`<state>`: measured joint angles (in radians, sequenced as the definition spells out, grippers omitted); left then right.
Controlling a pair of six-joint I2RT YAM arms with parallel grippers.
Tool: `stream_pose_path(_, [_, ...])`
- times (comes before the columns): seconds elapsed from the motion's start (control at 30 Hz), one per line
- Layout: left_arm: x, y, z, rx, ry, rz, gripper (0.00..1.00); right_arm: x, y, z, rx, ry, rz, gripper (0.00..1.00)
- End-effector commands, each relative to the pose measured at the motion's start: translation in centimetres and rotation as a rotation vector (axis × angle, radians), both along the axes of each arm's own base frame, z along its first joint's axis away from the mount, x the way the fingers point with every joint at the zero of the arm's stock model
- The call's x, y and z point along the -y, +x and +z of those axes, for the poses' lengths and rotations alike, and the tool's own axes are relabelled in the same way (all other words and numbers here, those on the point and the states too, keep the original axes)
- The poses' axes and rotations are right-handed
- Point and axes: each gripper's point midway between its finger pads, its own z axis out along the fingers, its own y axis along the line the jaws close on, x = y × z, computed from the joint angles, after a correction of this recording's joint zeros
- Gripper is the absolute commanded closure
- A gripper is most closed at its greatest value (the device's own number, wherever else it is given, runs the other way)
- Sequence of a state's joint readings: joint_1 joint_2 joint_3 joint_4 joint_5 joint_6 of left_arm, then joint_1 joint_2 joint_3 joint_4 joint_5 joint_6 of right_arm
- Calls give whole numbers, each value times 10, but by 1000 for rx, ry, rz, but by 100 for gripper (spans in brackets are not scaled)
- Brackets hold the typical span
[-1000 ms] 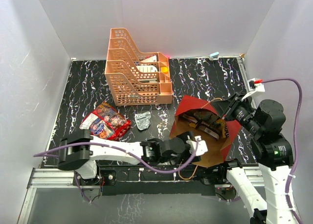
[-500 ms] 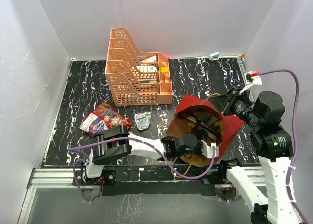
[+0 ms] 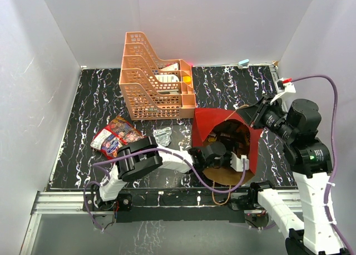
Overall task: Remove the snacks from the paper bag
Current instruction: Take out the snack from the paper bag.
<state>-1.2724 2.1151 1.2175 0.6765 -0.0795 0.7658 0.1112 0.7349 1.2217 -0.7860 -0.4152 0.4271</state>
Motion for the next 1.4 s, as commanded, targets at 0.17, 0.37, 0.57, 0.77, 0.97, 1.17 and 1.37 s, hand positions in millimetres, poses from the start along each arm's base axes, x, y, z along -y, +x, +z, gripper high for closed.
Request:
stream_pose_path(0.17, [-17, -7, 52, -36, -148, 8, 35, -1, -3, 52, 182, 23, 8, 93])
stream_pose_path(0.37, [-29, -12, 51, -32, -132, -13, 36, -1, -4, 52, 183, 23, 9, 93])
stream_pose_path(0.57, [-18, 0, 24, 50, -19, -28, 42, -1, -7, 55, 186, 31, 8, 93])
stream_pose_path(0.77, [-13, 7, 4, 47, 84, -52, 44, 0, -9, 56, 189, 31, 3, 93])
stream_pose_path(0.97, [-12, 25, -9, 56, 134, -11, 45, -2, -10, 56, 187, 38, 14, 93])
stream_pose_path(1.17, [-12, 41, -25, 58, 188, 22, 51, -3, -12, 59, 191, 43, 17, 93])
stream_pose_path(1.37, [-10, 51, -30, 83, 207, 46, 62, -2, -13, 61, 194, 45, 14, 93])
